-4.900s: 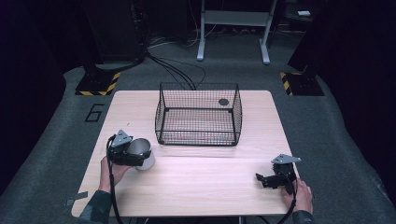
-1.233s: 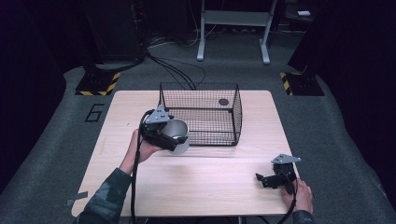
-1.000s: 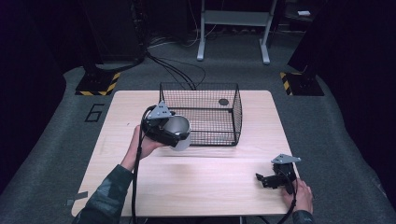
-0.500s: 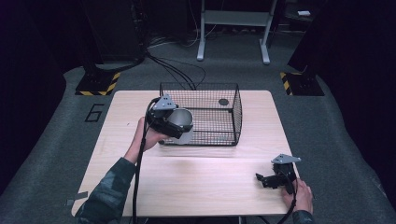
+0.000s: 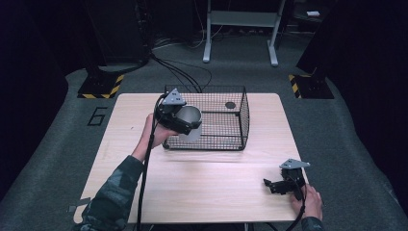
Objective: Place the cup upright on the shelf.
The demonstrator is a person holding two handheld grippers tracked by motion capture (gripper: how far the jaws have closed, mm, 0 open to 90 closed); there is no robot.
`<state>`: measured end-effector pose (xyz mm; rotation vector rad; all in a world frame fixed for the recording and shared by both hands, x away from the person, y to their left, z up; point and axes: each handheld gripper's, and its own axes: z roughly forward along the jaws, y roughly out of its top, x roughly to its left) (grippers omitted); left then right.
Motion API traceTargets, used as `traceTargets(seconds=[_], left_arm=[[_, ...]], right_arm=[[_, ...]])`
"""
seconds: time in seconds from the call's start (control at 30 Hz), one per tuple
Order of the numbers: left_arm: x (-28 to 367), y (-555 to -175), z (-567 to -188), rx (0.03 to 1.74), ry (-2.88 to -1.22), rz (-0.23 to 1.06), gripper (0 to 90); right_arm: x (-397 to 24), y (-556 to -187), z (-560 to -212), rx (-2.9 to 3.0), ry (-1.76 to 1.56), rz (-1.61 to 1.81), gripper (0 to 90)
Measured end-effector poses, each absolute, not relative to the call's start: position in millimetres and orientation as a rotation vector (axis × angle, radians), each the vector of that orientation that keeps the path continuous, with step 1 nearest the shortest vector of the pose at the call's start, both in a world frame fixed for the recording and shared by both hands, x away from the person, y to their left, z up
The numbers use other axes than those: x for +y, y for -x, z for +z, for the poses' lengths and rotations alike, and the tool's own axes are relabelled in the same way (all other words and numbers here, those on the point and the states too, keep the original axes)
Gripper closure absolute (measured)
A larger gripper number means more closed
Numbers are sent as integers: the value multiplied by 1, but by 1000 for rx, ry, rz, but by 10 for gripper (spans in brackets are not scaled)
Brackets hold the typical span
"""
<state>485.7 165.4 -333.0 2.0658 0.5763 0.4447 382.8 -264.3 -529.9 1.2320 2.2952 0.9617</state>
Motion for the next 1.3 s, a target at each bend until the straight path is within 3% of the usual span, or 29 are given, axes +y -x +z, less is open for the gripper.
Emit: traceTargets(seconds=[0.93, 1.3], left_arm=[[146, -534, -333, 652, -2066, 440, 63], [143, -557, -354, 726, -2084, 422, 63]], right_arm=[[-264, -383, -530, 2296, -1230, 961, 0], [-264, -383, -530, 2295, -1233, 962, 0]])
